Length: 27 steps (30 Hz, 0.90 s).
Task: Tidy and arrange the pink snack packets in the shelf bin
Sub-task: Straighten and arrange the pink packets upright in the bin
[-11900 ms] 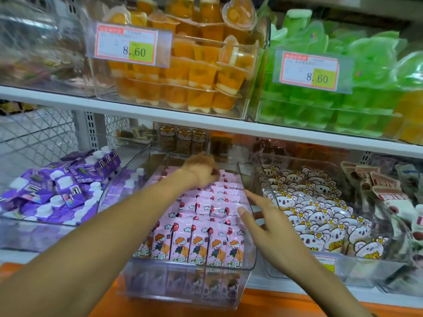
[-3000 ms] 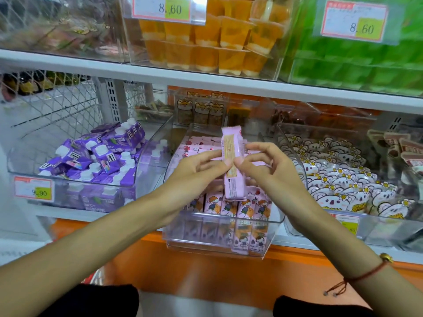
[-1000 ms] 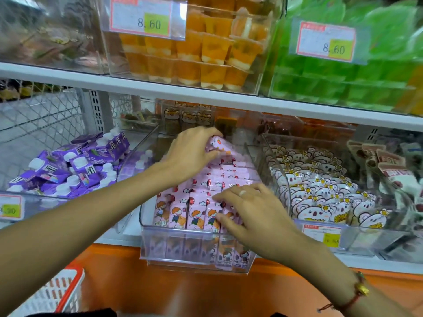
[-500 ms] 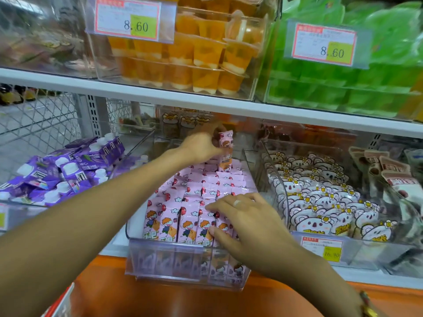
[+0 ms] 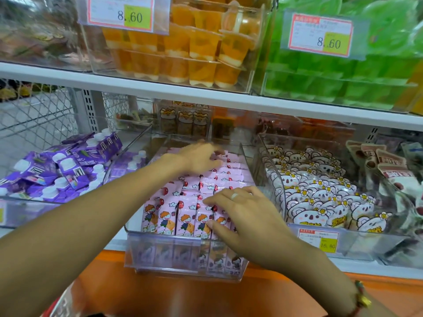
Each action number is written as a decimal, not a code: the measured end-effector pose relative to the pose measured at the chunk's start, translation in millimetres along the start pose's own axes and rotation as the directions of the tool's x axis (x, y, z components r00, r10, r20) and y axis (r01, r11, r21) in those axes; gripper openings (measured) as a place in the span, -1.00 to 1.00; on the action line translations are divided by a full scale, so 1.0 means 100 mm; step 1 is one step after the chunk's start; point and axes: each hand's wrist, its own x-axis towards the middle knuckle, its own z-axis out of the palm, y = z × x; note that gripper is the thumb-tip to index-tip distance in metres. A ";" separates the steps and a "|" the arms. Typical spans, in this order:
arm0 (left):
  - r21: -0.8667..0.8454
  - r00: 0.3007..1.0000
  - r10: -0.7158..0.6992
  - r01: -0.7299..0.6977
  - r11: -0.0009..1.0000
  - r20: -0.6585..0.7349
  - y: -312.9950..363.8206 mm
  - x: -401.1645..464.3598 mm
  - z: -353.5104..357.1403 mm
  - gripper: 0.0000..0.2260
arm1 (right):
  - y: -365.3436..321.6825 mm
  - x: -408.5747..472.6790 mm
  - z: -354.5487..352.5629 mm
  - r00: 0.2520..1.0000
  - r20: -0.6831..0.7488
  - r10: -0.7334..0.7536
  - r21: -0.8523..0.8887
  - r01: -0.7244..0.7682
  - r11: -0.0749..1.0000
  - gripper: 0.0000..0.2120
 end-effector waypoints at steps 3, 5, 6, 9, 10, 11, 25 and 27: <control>-0.064 0.998 0.038 -0.041 0.997 -0.051 0.02 -0.03 -0.02 -0.71 | 0.00 0.00 0.00 1.000 -0.009 -0.003 -0.001 0.003 1.000 -0.59; -0.041 0.998 0.055 -0.056 0.998 -0.014 0.04 -0.05 0.00 -0.73 | 0.00 0.00 0.00 1.000 -0.008 -0.007 -0.002 0.007 1.000 -0.59; -0.041 0.999 0.045 -0.046 0.998 -0.014 0.05 -0.05 0.01 -0.74 | 0.00 0.00 0.00 1.000 -0.009 -0.006 0.002 0.006 1.000 -0.59; -0.032 0.998 0.035 -0.036 0.999 -0.048 0.08 -0.04 0.03 -0.79 | 0.00 0.00 0.00 1.000 -0.020 -0.004 0.010 0.004 1.000 -0.60; -0.035 0.998 0.038 -0.040 0.999 -0.054 0.09 -0.03 0.03 -0.81 | 0.00 0.00 0.01 1.000 -0.024 -0.005 0.008 0.005 1.000 -0.60; -0.054 0.997 0.031 -0.034 0.998 -0.065 0.10 -0.02 0.02 -0.82 | 0.00 0.00 0.01 1.000 -0.028 -0.006 0.008 0.006 1.000 -0.60; -0.901 0.641 -0.637 -0.247 0.356 -0.428 0.30 -1.17 -0.34 -0.95 | -0.03 0.01 0.03 0.984 -0.180 0.019 0.098 -0.001 0.995 -0.72; -0.906 0.640 -0.643 -0.262 0.331 -0.420 0.31 -1.41 -0.30 -0.94 | -0.08 0.02 0.02 0.957 -0.261 0.124 0.267 -0.052 0.962 -0.77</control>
